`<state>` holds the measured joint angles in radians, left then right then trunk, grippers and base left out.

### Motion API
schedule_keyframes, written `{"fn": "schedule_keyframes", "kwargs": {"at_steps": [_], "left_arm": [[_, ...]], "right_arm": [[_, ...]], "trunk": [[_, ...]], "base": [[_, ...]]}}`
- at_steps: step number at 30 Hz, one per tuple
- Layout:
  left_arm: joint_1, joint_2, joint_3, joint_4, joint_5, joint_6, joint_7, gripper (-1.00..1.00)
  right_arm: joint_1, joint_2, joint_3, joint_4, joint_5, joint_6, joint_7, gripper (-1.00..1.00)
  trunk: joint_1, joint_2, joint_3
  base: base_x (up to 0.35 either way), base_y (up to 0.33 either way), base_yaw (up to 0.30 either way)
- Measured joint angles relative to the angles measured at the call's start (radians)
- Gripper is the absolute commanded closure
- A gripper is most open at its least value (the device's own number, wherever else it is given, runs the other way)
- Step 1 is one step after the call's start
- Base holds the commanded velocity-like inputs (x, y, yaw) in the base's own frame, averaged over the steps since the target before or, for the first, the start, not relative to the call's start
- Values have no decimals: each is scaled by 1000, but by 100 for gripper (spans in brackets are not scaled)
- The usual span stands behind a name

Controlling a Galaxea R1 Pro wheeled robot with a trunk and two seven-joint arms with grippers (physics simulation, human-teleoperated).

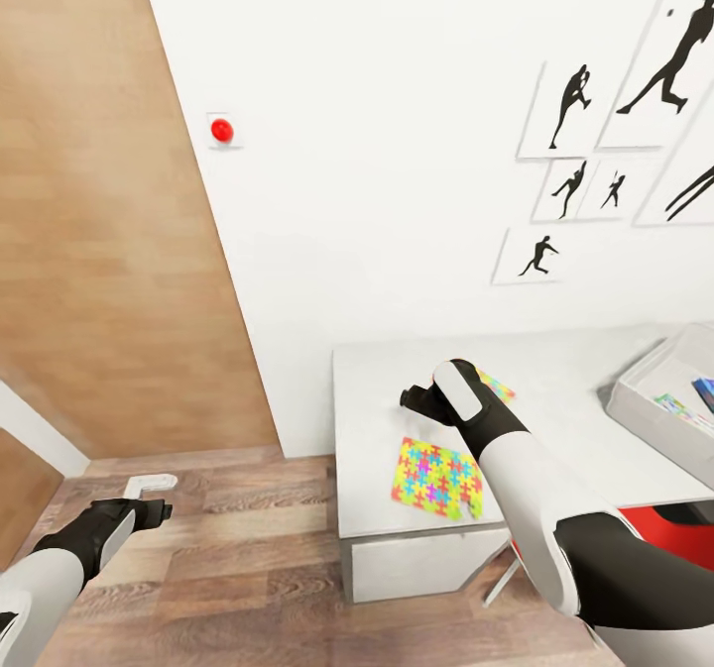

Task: Put all the toys in the child's room - the three board games (two on the bed and one on the table), the two jigsaw puzzles on the table, and the tennis ball on the table - inside the toy box on the table in the child's room.

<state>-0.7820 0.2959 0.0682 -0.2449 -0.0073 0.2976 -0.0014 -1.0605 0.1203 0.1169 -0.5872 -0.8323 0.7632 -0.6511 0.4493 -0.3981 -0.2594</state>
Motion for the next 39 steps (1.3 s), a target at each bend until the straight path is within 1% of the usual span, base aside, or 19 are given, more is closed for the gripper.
{"fn": "schedule_keyframes", "kwargs": {"at_steps": [11, 16, 22, 25, 29, 32, 39], "left_arm": [[0, -2, 0, 0, -1, 0, 0, -100], [0, -2, 0, 0, -1, 0, 0, -100], [0, -2, 0, 0, -1, 0, 1, -100], [0, -2, 0, 0, -1, 0, 1, -100], [0, -2, 0, 0, -1, 0, 1, -100], [0, -2, 0, 0, -1, 0, 1, -100], [0, -2, -1, 0, -1, 0, 1, -100]], "right_arm": [[-2, -2, 1, 1, 1, -1, -1, -100], [-1, -3, 2, 2, 1, -30, -1, -100], [-3, -5, 1, 6, 2, -44, -3, -100], [-6, -10, 1, 10, 1, -46, -6, -100], [-8, -29, 1, 13, 0, -46, -8, -100], [-7, -39, 2, 13, 1, -46, -8, -100], [-6, -43, 4, 13, 1, -47, -9, -100]], "trunk": [[0, 0, 0], [0, 0, 0], [0, 0, 0], [0, 0, 0], [0, 0, 0], [0, 0, 0], [0, 0, 0]], "base": [[142, 54, 0], [26, 8, 0], [6, 2, 0], [2, 0, 0], [0, 0, 0], [0, 0, 0], [0, 0, 0]]}}
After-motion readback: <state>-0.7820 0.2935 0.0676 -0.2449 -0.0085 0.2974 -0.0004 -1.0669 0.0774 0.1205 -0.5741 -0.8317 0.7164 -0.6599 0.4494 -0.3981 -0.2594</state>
